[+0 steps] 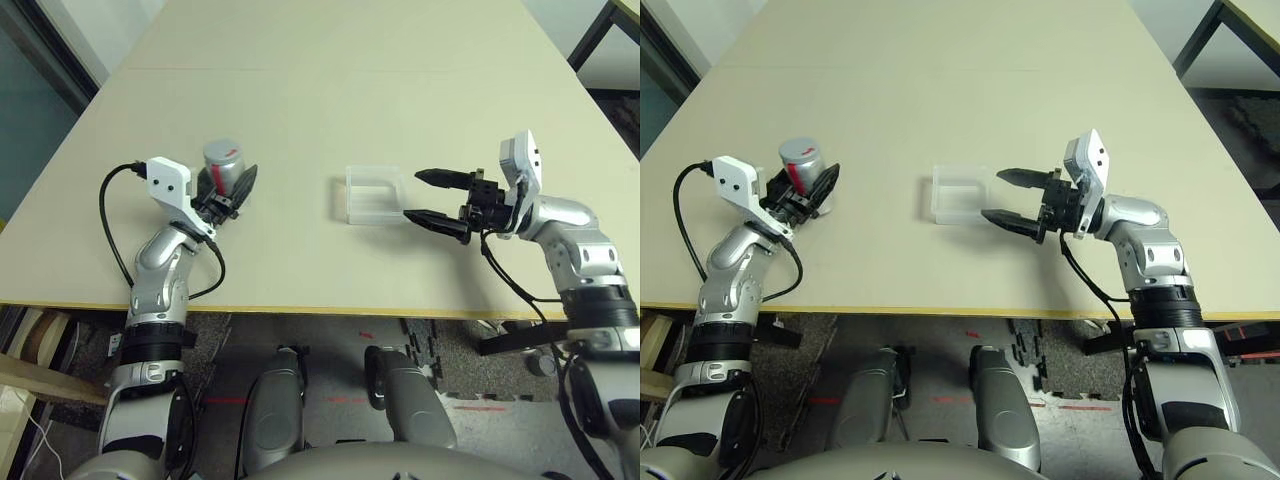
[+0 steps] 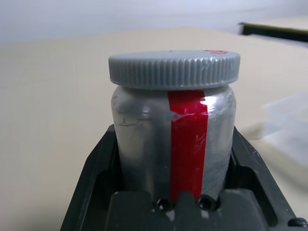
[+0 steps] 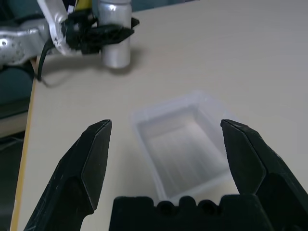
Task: Pour the medicine from the bottle into the box.
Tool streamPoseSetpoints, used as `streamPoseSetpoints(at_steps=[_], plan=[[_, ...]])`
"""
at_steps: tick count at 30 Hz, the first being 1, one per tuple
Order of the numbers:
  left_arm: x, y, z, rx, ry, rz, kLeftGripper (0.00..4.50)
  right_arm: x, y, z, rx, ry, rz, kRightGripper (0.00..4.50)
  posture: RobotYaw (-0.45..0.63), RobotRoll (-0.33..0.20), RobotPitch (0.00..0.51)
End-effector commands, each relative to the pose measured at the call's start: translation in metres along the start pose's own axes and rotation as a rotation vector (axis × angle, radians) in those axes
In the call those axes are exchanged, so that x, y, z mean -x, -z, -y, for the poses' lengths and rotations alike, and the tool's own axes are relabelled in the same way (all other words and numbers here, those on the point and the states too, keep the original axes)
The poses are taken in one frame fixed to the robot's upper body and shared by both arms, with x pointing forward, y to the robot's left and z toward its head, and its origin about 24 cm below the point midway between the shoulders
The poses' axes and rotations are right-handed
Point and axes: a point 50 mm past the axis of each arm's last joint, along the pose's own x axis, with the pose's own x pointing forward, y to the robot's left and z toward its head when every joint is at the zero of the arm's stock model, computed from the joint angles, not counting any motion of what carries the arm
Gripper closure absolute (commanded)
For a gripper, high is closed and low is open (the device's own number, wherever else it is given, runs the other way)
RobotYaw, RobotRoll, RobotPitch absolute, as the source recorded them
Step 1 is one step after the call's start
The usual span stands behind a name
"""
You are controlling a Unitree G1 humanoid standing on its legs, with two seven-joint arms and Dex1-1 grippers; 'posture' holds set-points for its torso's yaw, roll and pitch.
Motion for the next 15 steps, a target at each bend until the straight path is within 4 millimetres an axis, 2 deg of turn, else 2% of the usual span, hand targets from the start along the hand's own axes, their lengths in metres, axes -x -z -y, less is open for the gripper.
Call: streamPoseSetpoints(at_steps=[1,4,9,15], plan=[[-0.01,-0.008,0.016,0.05,0.102,0.019,1.79,-0.008,-0.014,0.002,-0.045,-0.034,0.046,0.0,-0.02,0.0,0.173],[-0.02,-0.016,0.026,0.077,0.165,0.037,1.79,-0.018,-0.026,0.003,-0.056,-0.073,0.064,0.0,-0.03,0.0,0.17],[-0.033,-0.021,0.042,0.104,0.263,0.042,1.79,-0.04,-0.034,0.003,-0.02,-0.142,0.033,0.0,-0.04,0.0,0.164],[-0.044,-0.022,0.049,0.104,0.332,0.039,1.79,-0.066,-0.044,0.005,-0.013,-0.196,0.063,0.0,-0.05,0.0,0.159]])
